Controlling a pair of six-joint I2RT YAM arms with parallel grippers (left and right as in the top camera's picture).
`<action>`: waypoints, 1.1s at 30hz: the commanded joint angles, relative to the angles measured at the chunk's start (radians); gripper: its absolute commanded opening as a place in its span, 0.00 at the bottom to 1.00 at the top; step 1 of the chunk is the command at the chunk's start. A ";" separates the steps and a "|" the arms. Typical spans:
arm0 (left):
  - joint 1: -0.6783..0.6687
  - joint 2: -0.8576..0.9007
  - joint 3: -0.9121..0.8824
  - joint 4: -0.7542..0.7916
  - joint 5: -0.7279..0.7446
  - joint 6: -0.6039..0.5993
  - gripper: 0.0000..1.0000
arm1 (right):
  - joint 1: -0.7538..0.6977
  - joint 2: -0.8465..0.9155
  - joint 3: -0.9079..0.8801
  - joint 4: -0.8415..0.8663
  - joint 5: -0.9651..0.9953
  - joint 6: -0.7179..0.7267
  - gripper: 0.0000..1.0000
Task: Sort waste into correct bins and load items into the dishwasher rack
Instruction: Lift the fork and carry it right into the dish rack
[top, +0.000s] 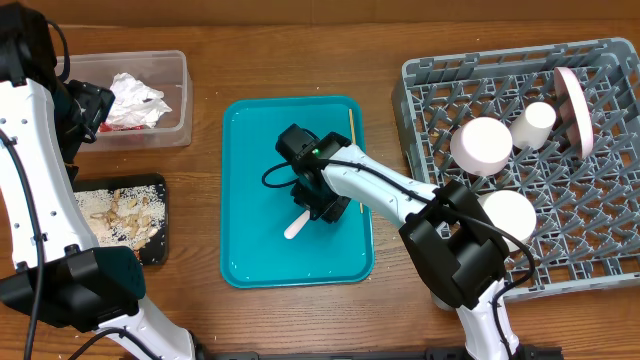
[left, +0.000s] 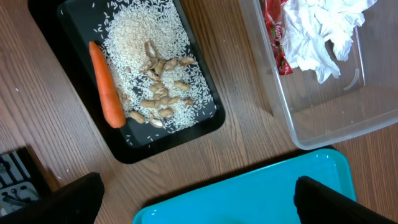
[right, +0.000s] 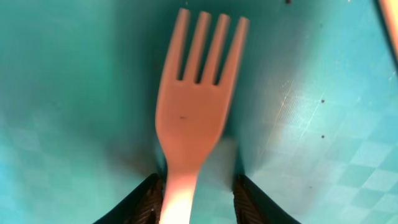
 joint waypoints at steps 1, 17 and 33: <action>-0.002 -0.005 0.000 -0.002 -0.016 -0.021 1.00 | -0.005 0.066 -0.037 0.025 0.048 -0.056 0.36; -0.002 -0.005 0.000 -0.002 -0.016 -0.021 1.00 | -0.056 0.050 -0.036 0.008 -0.004 -0.098 0.07; -0.002 -0.005 0.000 -0.002 -0.016 -0.021 1.00 | -0.354 -0.268 0.066 -0.113 -0.006 -0.663 0.07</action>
